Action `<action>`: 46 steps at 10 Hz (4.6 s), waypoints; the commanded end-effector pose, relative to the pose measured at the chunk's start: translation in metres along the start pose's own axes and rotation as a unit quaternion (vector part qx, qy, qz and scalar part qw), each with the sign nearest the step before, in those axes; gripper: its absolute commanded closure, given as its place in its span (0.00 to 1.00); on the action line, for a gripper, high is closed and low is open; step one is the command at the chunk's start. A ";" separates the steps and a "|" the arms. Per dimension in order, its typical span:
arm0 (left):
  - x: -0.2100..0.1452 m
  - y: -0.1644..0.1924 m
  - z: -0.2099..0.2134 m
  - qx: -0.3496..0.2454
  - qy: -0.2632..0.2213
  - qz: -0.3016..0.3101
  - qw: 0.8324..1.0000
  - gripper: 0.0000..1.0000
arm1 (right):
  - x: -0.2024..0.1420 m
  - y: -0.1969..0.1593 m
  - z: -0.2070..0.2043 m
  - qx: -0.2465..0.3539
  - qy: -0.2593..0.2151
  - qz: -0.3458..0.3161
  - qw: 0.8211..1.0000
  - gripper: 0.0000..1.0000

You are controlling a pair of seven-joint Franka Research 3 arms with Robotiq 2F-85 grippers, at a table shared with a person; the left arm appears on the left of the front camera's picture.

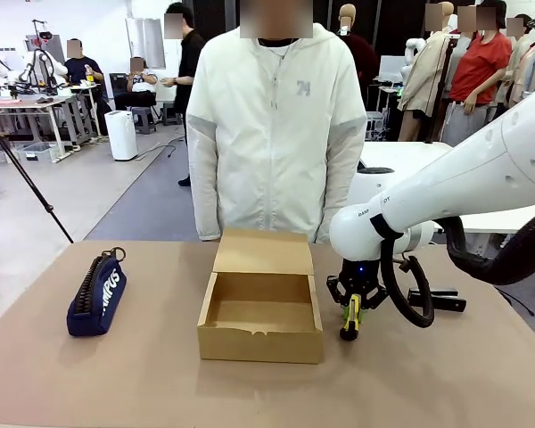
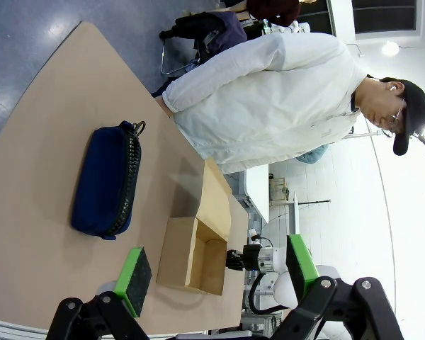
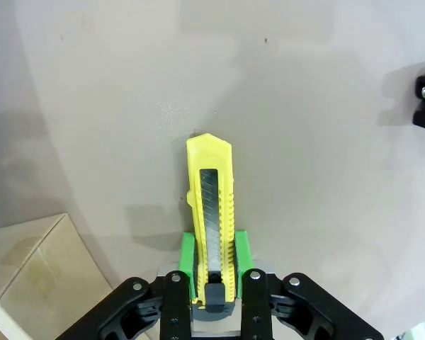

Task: Pack the items into the box.
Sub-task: Pick up the item indicated by the person and place it inside the Mailer Box.

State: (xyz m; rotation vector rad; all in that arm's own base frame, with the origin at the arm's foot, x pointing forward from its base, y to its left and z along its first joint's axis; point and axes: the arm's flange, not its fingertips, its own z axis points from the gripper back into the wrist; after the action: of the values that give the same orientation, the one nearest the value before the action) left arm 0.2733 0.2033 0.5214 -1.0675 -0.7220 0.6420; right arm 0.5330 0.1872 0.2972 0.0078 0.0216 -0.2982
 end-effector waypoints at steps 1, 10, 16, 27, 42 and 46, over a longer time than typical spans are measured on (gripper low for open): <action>0.001 -0.001 0.001 -0.011 -0.002 -0.002 1.000 0.00 | 0.003 -0.003 0.002 -0.002 0.018 0.021 1.000 1.00; 0.001 -0.001 0.001 -0.011 -0.002 -0.002 1.000 0.00 | -0.067 0.055 0.154 0.078 0.004 0.512 0.855 1.00; 0.001 -0.001 0.001 -0.011 -0.002 -0.002 1.000 0.00 | -0.130 0.146 0.096 0.073 -0.026 0.653 0.753 1.00; 0.001 -0.001 0.001 -0.011 -0.002 -0.002 1.000 0.00 | -0.106 0.175 0.024 0.015 0.003 0.687 0.726 0.00; 0.001 -0.001 0.001 -0.011 -0.002 -0.002 1.000 0.00 | -0.007 -0.074 0.234 0.299 0.123 0.208 0.923 0.00; 0.001 -0.001 0.001 -0.011 -0.002 -0.002 1.000 0.00 | 0.016 -0.292 0.227 0.558 0.174 -0.058 0.810 0.00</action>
State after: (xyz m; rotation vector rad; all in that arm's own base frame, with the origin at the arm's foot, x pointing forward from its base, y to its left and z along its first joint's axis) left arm 0.2727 0.2042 0.5221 -1.0702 -0.7201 0.6409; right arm 0.4681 -0.0858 0.5310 0.8429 0.2926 -0.0731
